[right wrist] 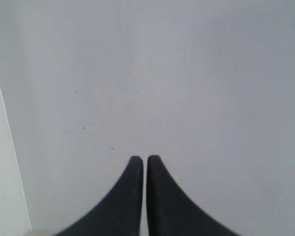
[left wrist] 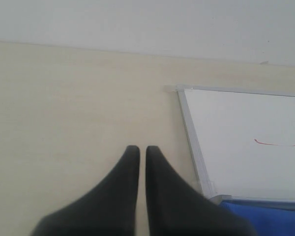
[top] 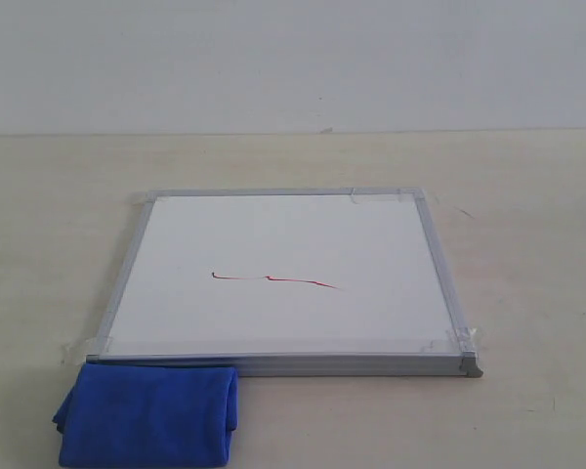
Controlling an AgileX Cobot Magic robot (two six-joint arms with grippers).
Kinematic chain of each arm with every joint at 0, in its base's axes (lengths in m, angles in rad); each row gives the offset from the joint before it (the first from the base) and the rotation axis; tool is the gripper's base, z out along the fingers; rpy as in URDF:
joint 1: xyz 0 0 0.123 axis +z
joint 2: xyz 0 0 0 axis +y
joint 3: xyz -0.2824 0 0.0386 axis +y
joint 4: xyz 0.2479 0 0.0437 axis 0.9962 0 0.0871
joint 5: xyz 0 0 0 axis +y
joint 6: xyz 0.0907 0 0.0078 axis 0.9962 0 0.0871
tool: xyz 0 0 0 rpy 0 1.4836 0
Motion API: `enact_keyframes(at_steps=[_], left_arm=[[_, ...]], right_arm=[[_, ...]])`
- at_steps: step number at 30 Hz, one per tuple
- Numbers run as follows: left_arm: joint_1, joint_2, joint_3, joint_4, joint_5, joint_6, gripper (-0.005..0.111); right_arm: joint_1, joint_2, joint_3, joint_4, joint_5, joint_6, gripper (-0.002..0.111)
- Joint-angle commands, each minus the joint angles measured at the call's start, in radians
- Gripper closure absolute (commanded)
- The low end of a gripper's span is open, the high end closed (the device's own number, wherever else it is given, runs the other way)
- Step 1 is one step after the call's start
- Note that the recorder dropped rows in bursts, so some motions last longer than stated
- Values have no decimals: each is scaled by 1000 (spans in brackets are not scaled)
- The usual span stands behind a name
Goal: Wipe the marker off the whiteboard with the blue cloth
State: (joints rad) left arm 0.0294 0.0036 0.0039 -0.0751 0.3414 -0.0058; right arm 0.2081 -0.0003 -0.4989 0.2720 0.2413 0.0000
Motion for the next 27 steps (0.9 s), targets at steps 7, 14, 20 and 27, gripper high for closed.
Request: enact_keyframes(at_steps=[7, 14, 20, 27], left_arm=[[-6, -4, -4, -6, -3, -2, 102], [-6, -4, -4, -6, -3, -2, 102], [-6, -4, -4, -6, -3, -2, 102], [-6, -4, -4, -6, -3, -2, 102]], right_arm=[[2, 348, -330, 7, 88, -294, 108], [2, 708, -581, 264, 458, -698, 108], [2, 956, -600, 449, 610, -1006, 97], [26, 1164, -600, 583, 710, -1206, 46]])
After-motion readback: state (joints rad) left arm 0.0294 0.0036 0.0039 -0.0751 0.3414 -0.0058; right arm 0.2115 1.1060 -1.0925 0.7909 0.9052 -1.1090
